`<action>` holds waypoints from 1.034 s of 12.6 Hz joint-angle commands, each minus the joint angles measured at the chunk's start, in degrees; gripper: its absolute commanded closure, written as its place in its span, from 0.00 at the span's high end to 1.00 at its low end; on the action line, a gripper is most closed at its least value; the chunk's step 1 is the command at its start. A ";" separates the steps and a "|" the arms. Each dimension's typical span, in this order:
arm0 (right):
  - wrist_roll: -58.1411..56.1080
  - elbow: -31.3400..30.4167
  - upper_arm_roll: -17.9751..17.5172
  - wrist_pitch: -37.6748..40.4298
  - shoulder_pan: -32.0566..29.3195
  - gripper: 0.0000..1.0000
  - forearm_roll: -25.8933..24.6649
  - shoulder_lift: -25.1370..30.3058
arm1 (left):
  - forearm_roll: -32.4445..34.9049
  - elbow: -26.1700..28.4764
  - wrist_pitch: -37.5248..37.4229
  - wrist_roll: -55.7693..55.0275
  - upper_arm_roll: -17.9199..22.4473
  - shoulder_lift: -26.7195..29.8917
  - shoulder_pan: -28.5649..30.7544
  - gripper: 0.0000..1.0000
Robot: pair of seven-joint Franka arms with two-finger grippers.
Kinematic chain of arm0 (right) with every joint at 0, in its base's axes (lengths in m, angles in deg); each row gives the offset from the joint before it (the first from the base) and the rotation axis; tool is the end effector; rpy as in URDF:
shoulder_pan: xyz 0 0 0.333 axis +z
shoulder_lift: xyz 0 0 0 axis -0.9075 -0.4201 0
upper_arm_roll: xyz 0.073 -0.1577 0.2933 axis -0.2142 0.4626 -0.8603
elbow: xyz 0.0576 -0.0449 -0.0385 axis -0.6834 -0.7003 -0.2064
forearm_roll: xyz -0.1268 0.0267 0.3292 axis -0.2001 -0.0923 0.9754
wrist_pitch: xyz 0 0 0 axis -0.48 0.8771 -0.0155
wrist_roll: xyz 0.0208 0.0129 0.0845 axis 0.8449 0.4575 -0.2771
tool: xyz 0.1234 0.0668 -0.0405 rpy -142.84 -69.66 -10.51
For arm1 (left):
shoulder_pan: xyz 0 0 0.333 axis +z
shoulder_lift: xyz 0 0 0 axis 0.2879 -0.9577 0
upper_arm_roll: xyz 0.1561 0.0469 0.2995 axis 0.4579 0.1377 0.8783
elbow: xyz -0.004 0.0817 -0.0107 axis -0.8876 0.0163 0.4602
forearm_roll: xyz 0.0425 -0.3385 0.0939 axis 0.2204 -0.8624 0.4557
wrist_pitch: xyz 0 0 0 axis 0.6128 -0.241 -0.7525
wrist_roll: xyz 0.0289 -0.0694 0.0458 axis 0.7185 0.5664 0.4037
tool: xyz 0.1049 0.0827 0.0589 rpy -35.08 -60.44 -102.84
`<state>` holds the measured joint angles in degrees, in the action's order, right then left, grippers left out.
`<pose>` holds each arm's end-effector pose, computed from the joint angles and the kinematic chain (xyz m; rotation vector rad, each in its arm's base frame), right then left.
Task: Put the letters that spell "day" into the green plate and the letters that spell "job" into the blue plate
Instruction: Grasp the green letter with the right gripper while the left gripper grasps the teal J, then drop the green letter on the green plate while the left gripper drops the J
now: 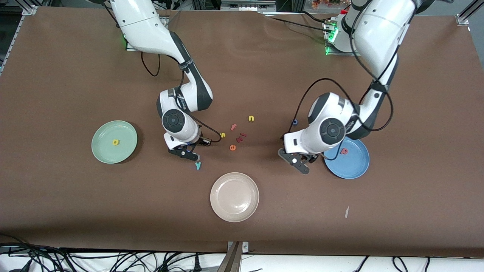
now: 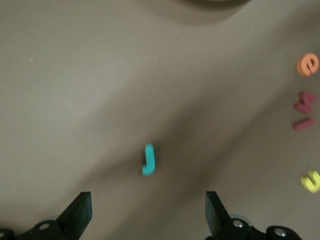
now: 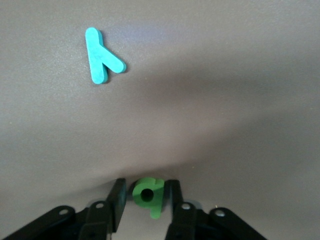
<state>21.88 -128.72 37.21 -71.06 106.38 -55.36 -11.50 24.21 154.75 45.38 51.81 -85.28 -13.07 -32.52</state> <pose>0.5671 0.3355 0.1864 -3.0796 0.4681 0.1470 0.6258 -0.2955 0.2402 2.8276 -0.9520 -0.0576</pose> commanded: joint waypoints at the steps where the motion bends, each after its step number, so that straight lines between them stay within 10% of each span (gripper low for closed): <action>1: -1.14 -0.31 -0.22 -1.05 0.00 0.00 1.57 -0.74 | 1.75 -2.17 6.67 -0.63 0.56 -5.46 -1.78 1.00; 6: -2.10 3.63 0.82 4.71 -1.75 0.00 0.87 1.27 | 6.68 -1.63 8.11 -0.89 0.56 -6.00 -1.88 0.70; 13: -27.94 -0.21 16.72 20.65 -3.08 0.00 0.87 7.95 | 6.68 0.92 6.01 -1.69 0.47 -5.04 -1.79 0.58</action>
<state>-1.72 -125.37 50.72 -51.50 102.93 -55.31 -5.51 29.25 154.82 53.60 51.62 -85.02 -19.20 -33.94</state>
